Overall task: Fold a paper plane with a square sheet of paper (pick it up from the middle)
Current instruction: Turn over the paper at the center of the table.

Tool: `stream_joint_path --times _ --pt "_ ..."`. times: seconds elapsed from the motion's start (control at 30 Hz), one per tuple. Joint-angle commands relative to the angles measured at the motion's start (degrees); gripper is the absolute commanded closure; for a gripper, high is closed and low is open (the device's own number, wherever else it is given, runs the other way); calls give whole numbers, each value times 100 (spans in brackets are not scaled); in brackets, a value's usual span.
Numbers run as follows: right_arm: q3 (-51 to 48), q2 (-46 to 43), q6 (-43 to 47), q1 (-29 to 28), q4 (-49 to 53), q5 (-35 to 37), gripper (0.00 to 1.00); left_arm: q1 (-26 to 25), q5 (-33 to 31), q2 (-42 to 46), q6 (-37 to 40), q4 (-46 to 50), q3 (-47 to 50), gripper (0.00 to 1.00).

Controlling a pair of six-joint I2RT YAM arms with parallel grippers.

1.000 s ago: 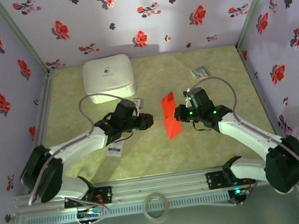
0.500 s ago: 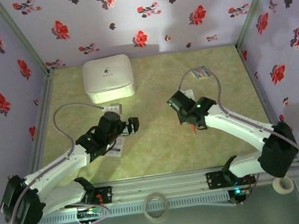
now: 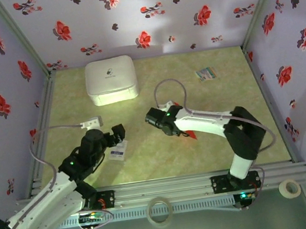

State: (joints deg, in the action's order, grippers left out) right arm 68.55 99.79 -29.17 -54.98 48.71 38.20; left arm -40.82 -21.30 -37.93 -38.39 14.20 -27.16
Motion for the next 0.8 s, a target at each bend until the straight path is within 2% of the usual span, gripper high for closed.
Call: stream_joint_path --times 0.0,0.13,0.23,0.3,0.4,0.47,0.6,0.77 --pt "407 416 -177 -160 -125 -598 91 56 -226 163 -229 369 -16 0" --pt "516 535 -206 -162 -730 -1762 87 56 -149 138 -230 466 -100 0" --pt "366 361 -237 -138 -1353 -2698 78 65 -58 64 -250 477 -136 0" --pt "148 105 -295 -70 -1789 -3241 67 61 64 -52 -266 500 -196 1" --pt "-412 -485 -614 278 -2520 -4005 56 65 380 -371 -200 498 -340 5" --pt "-954 -964 -880 608 -3054 -4445 53 64 639 -671 -141 497 -480 11" --pt "-2216 -1815 -1393 1566 -3922 -5166 55 64 1321 -1504 -116 241 -754 25" --pt "-3339 -2379 -1829 2602 -4655 -5923 72 56 2179 -2592 -274 -355 -1038 41"
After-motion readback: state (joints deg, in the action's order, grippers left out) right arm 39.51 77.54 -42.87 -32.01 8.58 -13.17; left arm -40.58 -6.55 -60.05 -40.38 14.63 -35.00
